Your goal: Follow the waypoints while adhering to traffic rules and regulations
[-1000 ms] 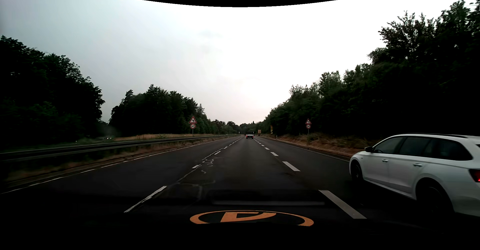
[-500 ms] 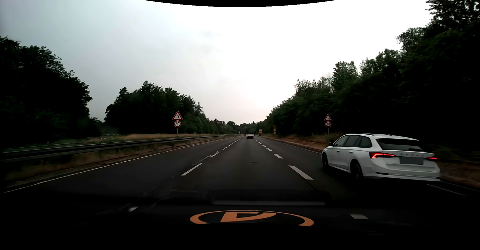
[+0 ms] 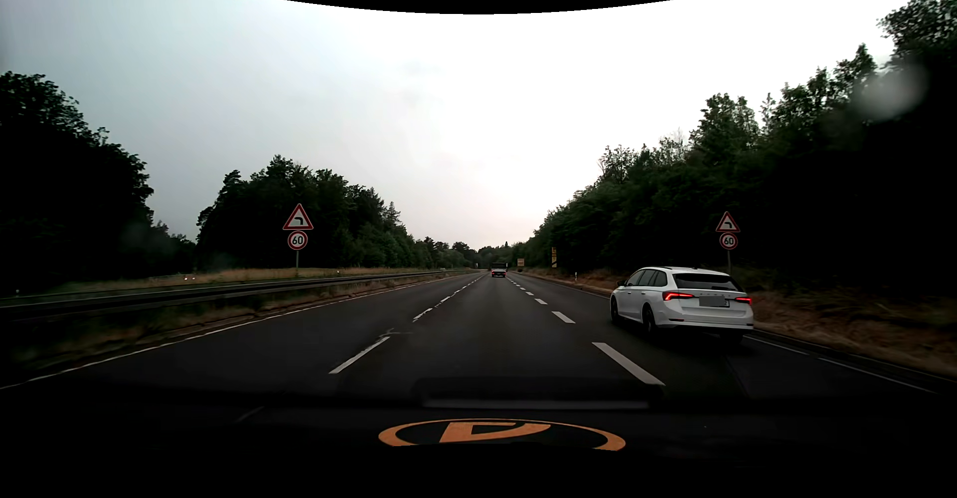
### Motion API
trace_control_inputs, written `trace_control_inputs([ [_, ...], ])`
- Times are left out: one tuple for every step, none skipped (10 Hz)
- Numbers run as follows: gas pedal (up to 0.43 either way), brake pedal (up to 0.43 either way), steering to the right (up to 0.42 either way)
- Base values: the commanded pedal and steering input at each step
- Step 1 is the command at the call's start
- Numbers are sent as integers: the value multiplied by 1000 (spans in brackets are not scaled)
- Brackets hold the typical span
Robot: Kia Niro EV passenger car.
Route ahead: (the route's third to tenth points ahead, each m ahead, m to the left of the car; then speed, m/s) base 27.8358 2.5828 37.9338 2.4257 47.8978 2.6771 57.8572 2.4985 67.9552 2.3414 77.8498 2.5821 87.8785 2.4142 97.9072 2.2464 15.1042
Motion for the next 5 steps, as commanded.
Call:
trace_control_inputs([
  [110,0,-2],
  [110,0,-2],
  [110,0,-2],
  [110,0,-2],
  [98,0,-2],
])
